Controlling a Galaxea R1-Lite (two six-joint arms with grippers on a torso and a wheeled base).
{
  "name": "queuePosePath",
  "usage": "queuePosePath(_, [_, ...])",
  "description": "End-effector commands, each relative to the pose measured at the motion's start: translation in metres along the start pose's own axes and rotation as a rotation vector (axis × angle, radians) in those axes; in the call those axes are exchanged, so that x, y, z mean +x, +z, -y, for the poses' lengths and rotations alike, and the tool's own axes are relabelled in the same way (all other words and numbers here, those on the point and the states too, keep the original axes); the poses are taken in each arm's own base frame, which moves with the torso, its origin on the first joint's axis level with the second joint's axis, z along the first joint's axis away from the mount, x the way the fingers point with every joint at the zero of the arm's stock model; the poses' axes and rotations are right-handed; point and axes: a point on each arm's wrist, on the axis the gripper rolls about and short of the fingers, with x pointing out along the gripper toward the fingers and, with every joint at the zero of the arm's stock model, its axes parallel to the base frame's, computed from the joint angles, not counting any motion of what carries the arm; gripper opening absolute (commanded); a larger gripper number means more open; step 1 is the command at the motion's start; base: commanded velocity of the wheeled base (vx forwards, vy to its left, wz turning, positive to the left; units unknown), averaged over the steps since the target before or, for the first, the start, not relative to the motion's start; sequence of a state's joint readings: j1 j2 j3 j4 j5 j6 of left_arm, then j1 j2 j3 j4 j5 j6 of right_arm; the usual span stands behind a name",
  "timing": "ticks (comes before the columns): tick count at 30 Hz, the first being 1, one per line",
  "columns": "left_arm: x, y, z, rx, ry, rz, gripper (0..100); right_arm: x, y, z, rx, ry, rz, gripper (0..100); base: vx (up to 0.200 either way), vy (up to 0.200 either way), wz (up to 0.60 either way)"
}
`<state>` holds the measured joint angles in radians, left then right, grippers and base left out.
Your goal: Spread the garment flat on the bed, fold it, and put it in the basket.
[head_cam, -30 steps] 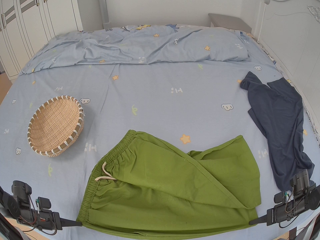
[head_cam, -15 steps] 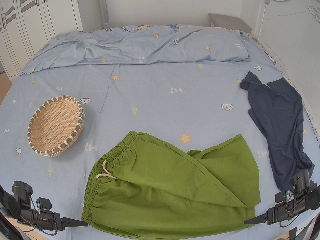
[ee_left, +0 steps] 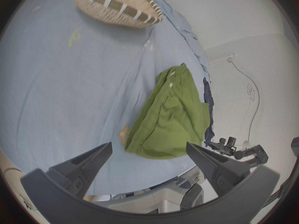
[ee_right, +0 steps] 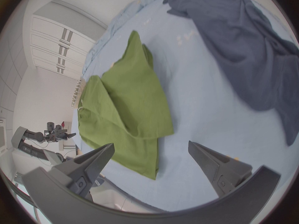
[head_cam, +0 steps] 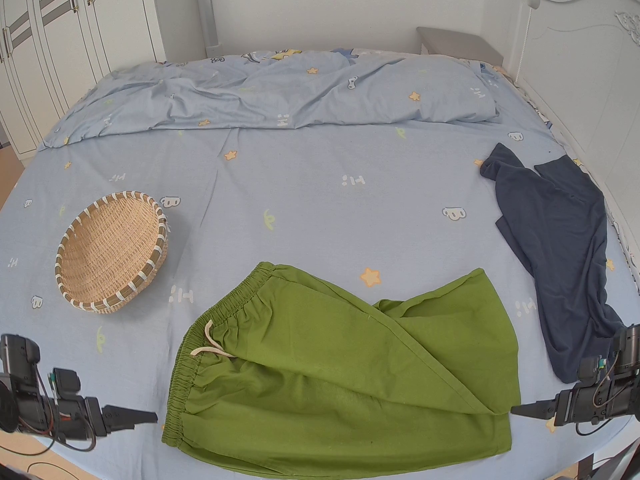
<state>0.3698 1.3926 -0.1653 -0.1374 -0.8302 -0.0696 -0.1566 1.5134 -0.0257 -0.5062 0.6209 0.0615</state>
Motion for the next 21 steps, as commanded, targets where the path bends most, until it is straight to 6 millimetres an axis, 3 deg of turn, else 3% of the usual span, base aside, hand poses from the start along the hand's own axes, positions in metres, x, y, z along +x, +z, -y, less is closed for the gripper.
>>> queuePosePath(1, [-0.037, 0.057, 0.085, 0.225, -0.064, 0.108, 100, -0.039, 0.036, -0.008, -0.113, -0.072, 0.325, 100, 0.0, 0.0, 0.0])
queuePosePath(2, [-0.037, 0.057, 0.085, 0.225, -0.064, 0.108, 100, -0.039, 0.036, -0.008, -0.113, -0.072, 0.325, 100, 0.0, 0.0, 0.0])
queuePosePath(4, [-0.022, 0.087, 0.105, 0.28, -0.103, 0.07, 100, -0.046, 0.061, -0.013, -0.168, -0.067, 0.392, 100, 0.0, 0.0, 0.0])
queuePosePath(5, [-0.022, 0.087, 0.105, 0.28, -0.103, 0.07, 100, -0.046, 0.061, -0.013, -0.168, -0.067, 0.392, 100, 0.0, 0.0, 0.0])
queuePosePath(8, [0.007, 0.134, 0.12, 0.284, -0.115, 0.046, 100, -0.054, 0.093, -0.025, -0.248, -0.041, 0.458, 100, 0.0, 0.0, 0.0])
queuePosePath(10, [0.027, 0.155, 0.123, 0.295, -0.125, 0.027, 100, -0.054, 0.109, -0.035, -0.287, -0.009, 0.466, 100, 0.0, 0.0, 0.0])
queuePosePath(11, [0.027, 0.155, 0.123, 0.295, -0.125, 0.027, 100, -0.054, 0.109, -0.035, -0.287, -0.009, 0.466, 100, 0.0, 0.0, 0.0])
queuePosePath(13, [0.053, 0.178, 0.128, 0.312, -0.136, 0.008, 100, -0.05, 0.134, -0.041, -0.3, 0.006, 0.46, 100, 0.0, 0.0, 0.0])
queuePosePath(15, [0.07, 0.187, 0.133, 0.327, -0.131, -0.002, 100, -0.047, 0.146, -0.045, -0.311, 0.001, 0.459, 100, 0.0, 0.0, 0.0])
queuePosePath(18, [0.095, 0.2, 0.135, 0.343, -0.114, -0.008, 100, -0.04, 0.151, -0.05, -0.322, 0.008, 0.448, 100, 0.0, 0.0, 0.0])
queuePosePath(19, [0.095, 0.2, 0.135, 0.343, -0.114, -0.008, 100, -0.04, 0.151, -0.05, -0.322, 0.008, 0.448, 100, 0.0, 0.0, 0.0])
queuePosePath(21, [0.119, 0.213, 0.138, 0.363, -0.101, 0.001, 100, -0.027, 0.154, -0.048, -0.317, 0.016, 0.411, 100, 0.0, 0.0, 0.0])
